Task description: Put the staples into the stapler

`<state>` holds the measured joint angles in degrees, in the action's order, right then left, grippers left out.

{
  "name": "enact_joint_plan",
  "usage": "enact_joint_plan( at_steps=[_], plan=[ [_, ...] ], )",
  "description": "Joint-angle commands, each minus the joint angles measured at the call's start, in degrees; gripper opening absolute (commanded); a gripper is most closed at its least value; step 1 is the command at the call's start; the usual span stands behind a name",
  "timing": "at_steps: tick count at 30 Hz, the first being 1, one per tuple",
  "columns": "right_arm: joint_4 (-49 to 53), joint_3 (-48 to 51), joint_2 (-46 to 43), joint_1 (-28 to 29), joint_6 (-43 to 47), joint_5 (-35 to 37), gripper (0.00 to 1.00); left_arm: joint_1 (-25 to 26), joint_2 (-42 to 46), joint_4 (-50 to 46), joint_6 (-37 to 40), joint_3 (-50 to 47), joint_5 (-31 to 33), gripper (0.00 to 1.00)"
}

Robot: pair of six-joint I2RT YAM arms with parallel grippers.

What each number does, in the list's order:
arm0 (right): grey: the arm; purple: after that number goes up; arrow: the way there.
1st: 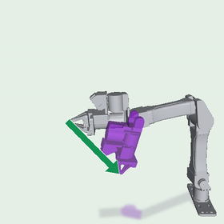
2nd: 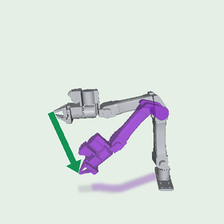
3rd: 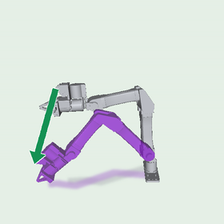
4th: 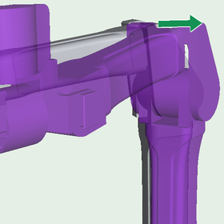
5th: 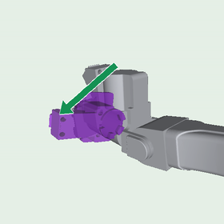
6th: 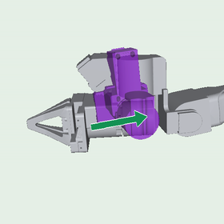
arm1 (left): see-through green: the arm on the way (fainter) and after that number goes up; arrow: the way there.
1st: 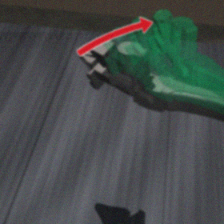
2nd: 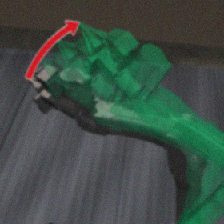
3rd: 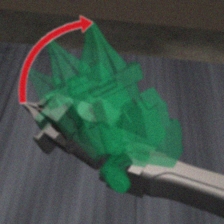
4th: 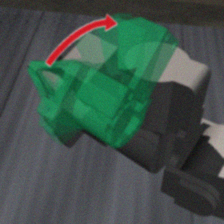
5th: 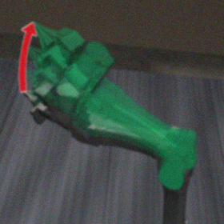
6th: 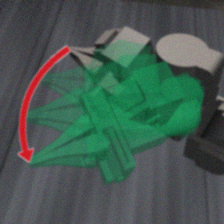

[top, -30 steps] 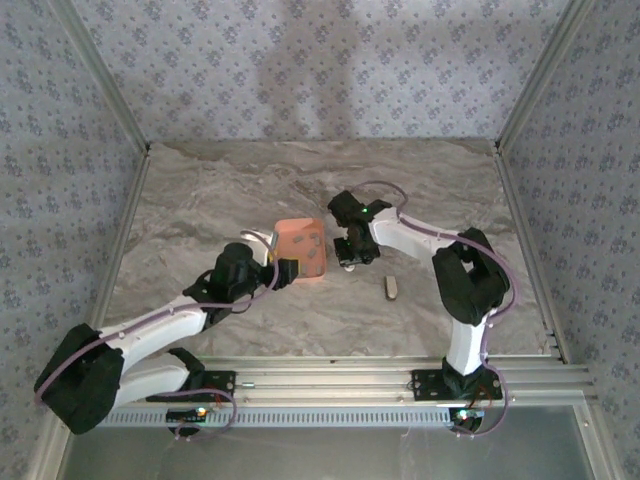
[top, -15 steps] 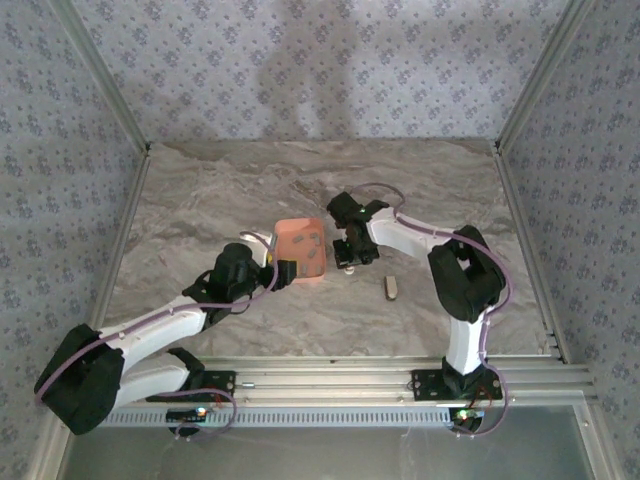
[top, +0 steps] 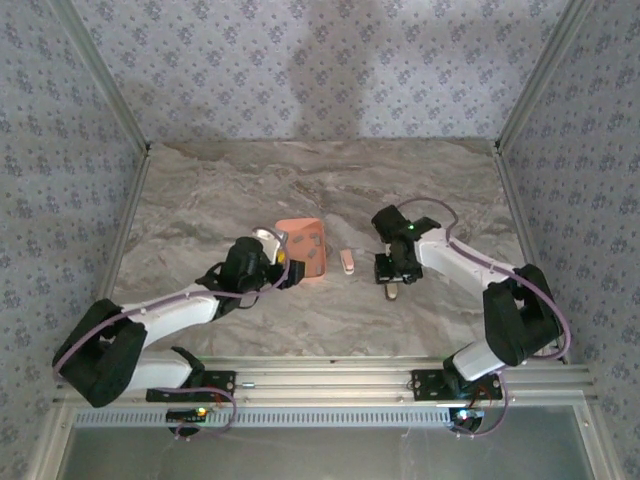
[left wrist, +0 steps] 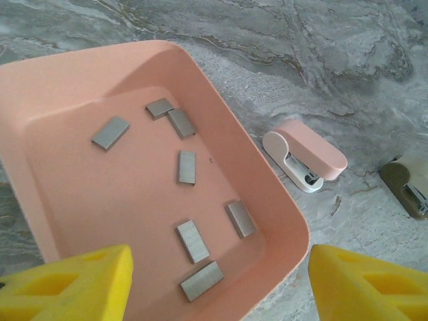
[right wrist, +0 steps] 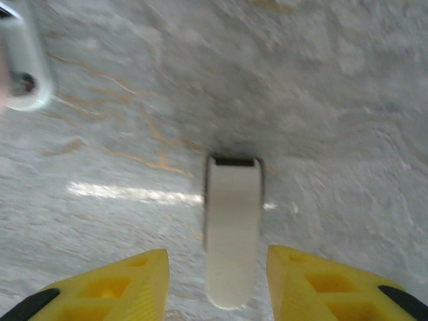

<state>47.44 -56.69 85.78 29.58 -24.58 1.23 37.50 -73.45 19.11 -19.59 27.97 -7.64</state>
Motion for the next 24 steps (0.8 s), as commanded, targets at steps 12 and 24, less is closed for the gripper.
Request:
enact_joint_plan(
  at_steps=[12,24],
  plan=[
    [0.05,4.63,-1.55,-0.27,-1.79,-1.23,0.43,0.47,-2.67,2.66,-0.36,3.43,-2.51,0.70],
    [-2.00,5.10,0.40,-0.23,-1.78,-2.29,0.32,0.49,-2.30,2.43,-0.27,3.09,-2.20,0.70]
  ],
)
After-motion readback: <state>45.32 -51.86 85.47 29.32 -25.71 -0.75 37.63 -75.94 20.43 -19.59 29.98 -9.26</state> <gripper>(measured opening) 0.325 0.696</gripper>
